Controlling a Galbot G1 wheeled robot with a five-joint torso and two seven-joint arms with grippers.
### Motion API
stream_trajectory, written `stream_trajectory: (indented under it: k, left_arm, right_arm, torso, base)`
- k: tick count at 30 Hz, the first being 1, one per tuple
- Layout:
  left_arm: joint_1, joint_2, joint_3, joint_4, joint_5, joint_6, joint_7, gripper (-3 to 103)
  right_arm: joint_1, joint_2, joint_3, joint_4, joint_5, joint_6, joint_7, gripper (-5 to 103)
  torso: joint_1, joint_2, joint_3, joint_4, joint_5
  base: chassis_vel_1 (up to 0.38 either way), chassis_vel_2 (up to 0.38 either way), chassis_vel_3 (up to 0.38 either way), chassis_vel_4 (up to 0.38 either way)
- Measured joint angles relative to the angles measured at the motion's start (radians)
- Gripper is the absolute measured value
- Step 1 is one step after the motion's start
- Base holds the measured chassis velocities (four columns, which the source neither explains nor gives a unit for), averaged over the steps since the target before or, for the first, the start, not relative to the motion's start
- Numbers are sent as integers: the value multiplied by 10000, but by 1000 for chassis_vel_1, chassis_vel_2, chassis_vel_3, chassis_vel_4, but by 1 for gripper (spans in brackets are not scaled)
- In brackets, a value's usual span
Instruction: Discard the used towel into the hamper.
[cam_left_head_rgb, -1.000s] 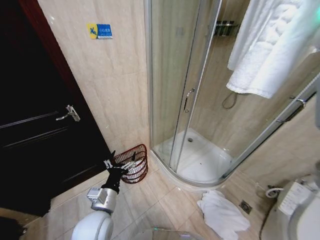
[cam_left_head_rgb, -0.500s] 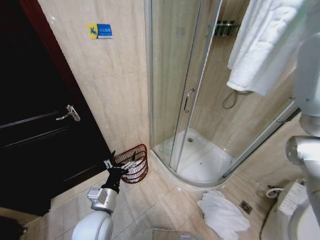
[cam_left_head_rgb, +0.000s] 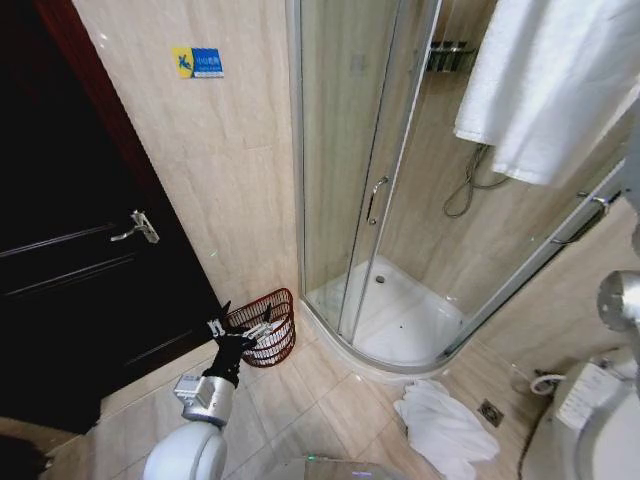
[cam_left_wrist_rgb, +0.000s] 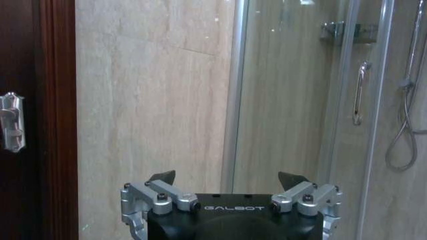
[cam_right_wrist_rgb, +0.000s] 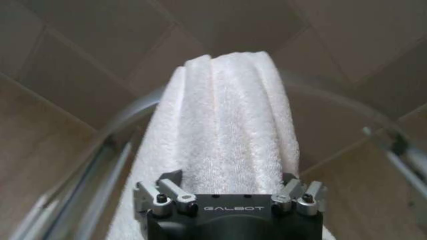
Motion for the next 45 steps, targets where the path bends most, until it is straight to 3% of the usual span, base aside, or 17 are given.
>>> stream_trajectory:
  k: [3, 9, 17, 21, 36, 45]
  left_arm:
    - [0, 0, 0, 0, -1, 0, 0, 100]
    - [0, 0, 0, 0, 0, 0, -1, 100]
    - [0, 0, 0, 0, 0, 0, 0, 100]
    - [0, 0, 0, 0, 0, 0, 0, 100]
    - [0, 0, 0, 0, 0, 0, 0, 100]
    - [0, -2, 0, 0, 0, 0, 0, 100]
  right_arm:
    - [48, 49, -49, 4, 61, -13, -24, 82]
    - [143, -63, -202, 132, 155, -24, -63, 55]
    - [153, -111, -312, 235, 175, -24, -64, 33]
    - [86, -110, -313, 257, 181, -4, -73, 15]
    - [-306, -296, -214, 862, 508, 50, 88, 11]
    - [-1468, -1139, 237, 2120, 681, 331, -123, 11]
  torso:
    - [0, 0, 0, 1, 3]
    - [0, 0, 0, -1, 6]
    - [0, 0, 0, -1, 5]
    - [0, 0, 0, -1, 4]
    - [0, 0, 1, 0, 4]
    - [0, 0, 0, 0, 6]
  base:
    - [0, 0, 0, 0]
    - [0, 0, 0, 0]
    - [0, 0, 0, 0]
    - [0, 0, 0, 0]
    - [0, 0, 0, 0]
    - [0, 0, 0, 0]
